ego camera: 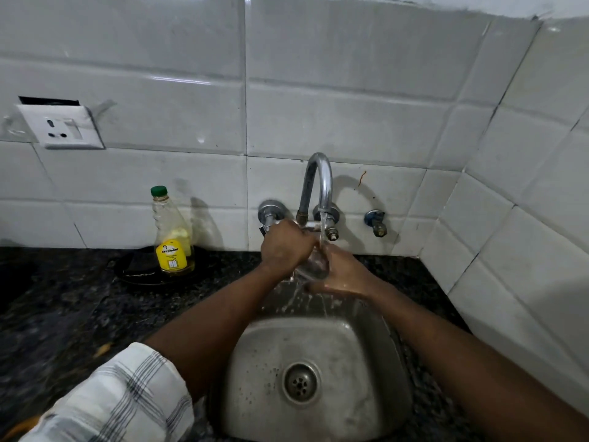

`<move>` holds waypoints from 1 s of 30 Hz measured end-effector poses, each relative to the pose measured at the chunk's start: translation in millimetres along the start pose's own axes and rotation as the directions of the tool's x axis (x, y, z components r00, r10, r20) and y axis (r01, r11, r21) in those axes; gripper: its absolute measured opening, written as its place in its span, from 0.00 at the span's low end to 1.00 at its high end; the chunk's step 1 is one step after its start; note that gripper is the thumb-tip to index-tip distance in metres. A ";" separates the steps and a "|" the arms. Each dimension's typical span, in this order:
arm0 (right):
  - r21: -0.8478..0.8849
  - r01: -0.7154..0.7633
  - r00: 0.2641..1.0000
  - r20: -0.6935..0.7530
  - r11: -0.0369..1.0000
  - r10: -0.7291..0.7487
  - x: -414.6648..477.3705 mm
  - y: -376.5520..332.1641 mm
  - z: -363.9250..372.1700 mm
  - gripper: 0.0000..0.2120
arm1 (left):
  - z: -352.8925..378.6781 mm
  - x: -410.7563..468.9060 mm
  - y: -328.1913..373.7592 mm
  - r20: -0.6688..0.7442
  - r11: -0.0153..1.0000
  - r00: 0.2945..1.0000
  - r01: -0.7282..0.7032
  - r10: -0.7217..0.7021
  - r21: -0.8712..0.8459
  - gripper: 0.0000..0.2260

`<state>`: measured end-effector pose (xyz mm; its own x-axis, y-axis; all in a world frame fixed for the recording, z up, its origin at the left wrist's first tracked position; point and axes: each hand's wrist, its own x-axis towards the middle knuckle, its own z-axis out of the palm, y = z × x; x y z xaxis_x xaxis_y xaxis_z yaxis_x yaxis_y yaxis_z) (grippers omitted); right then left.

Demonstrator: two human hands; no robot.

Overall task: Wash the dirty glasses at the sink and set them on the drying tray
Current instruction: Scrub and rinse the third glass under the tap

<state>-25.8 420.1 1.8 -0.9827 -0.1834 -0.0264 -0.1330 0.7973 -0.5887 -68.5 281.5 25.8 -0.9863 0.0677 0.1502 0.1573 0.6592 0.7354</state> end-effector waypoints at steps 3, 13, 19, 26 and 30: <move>-0.435 0.026 0.977 -0.178 0.900 -0.115 10.5 -5.0 -2.5 0.34 | 0.5 1.8 -6.0 -0.015 0.996 0.998 -0.055 0.054 -0.071 0.16; -0.470 0.040 0.957 -0.236 0.882 -0.170 18.6 -19.8 -0.7 0.32 | 2.7 4.6 -15.7 -0.123 0.994 0.990 -0.076 0.067 -0.072 0.17; -0.219 0.039 0.996 -0.066 0.975 -0.055 16.9 -16.7 -12.7 0.26 | 2.3 -3.9 -35.1 -0.205 0.884 0.877 -0.459 0.434 -0.092 0.13; -0.521 0.029 0.953 -0.244 0.853 -0.181 10.8 -21.4 -1.3 0.33 | 13.1 9.0 -17.7 -0.086 0.994 0.992 -0.098 0.094 -0.043 0.20; -0.294 0.017 0.998 -0.056 0.956 -0.035 12.6 -16.8 -11.8 0.28 | 13.4 -3.1 -44.3 -0.216 0.837 0.827 -0.543 0.520 -0.065 0.18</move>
<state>-37.5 411.2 20.9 -0.9831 -0.1788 0.0392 -0.1817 0.9280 -0.3253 -73.0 262.1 -16.1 -0.7229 0.2370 0.6490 0.6707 0.4663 0.5768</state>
